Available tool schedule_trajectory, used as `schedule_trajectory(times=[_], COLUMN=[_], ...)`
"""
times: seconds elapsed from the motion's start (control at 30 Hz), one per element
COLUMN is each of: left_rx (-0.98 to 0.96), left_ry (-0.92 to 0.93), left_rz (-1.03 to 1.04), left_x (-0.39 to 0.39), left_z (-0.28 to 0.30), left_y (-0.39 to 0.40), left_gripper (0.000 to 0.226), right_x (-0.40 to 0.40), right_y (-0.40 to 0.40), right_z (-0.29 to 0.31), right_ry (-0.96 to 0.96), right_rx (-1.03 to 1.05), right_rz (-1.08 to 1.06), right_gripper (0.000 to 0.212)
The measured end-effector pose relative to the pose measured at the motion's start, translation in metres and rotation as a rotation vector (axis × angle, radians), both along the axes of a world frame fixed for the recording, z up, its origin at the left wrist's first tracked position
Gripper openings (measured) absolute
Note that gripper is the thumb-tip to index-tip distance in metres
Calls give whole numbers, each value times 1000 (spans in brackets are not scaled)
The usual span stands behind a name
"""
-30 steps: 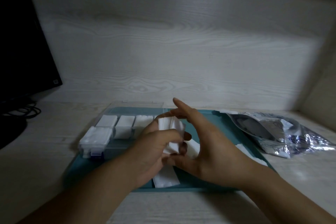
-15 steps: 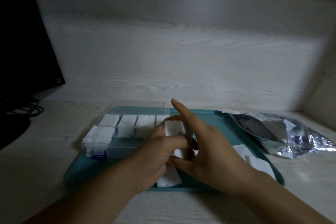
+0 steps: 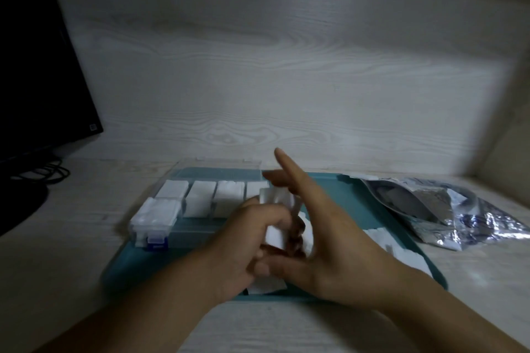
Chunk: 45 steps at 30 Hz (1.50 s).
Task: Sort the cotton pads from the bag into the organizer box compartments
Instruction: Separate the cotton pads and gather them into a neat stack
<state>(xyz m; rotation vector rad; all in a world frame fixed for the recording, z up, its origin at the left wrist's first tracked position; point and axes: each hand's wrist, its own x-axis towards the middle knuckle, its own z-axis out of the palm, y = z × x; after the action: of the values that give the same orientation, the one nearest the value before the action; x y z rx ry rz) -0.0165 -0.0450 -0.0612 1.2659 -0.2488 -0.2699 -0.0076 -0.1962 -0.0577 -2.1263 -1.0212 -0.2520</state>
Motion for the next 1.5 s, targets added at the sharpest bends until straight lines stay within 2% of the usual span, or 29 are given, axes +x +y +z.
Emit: schedule_trajectory(times=[0.03,0.1,0.17,0.2,0.27,0.4,0.5,0.53,0.6,0.67,0.73,0.87,0.97,1.07,1.2,1.33,1.5], left_rx=[-19,-108,-161,-155,-148,-98,127,234,385,540,590,494,492,500,516,437,323], left_ry=[14,29,-20,-46,-63,-91,-177,-254,-450,-584,-621,-583,-657,-665,-678,-658,-631], left_rz=[0,10,-42,-76,-131,-114,189,310,494,559,538,507,590,601,675,689,638], left_x=[2,3,2,1,2,2,3,3,1,-1,-3,-9,-9,-9,-6,-5,-8], left_z=[0,1,5,6,5,5,2,0,-5,-8,-11,-14,-21,-28,-29,-26,-19], left_y=[1,3,2,2,2,1,-3,-4,-4,-4,-8,-18,-25,-30,-29,-28,-25], left_gripper=[26,37,33,34,45,59,73,74,66,68,72,68,53,58,61,48,47], right_x=[-1,3,8,10,13,16,17,16,14,11,8,3,0,-2,-3,-2,1], right_y=[-2,-6,-8,-7,-6,-7,-6,-6,-5,-4,-1,12,21,25,26,24,19], right_z=[4,10,15,16,16,15,15,15,13,8,2,-8,-17,-22,-25,-22,-15], right_ry=[112,348,597,639,629,605,526,459,197,-106,-207,-250,-153,-73,-87,-28,62], right_rx=[63,268,439,457,428,482,598,616,553,409,398,479,565,649,605,662,769], right_rz=[22,57,72,87,73,71,27,-4,-127,-260,-292,-269,-229,-214,-209,-180,-152], right_gripper=[104,78,52,42,31,33,31,30,23,19,24,38,43,45,43,44,46])
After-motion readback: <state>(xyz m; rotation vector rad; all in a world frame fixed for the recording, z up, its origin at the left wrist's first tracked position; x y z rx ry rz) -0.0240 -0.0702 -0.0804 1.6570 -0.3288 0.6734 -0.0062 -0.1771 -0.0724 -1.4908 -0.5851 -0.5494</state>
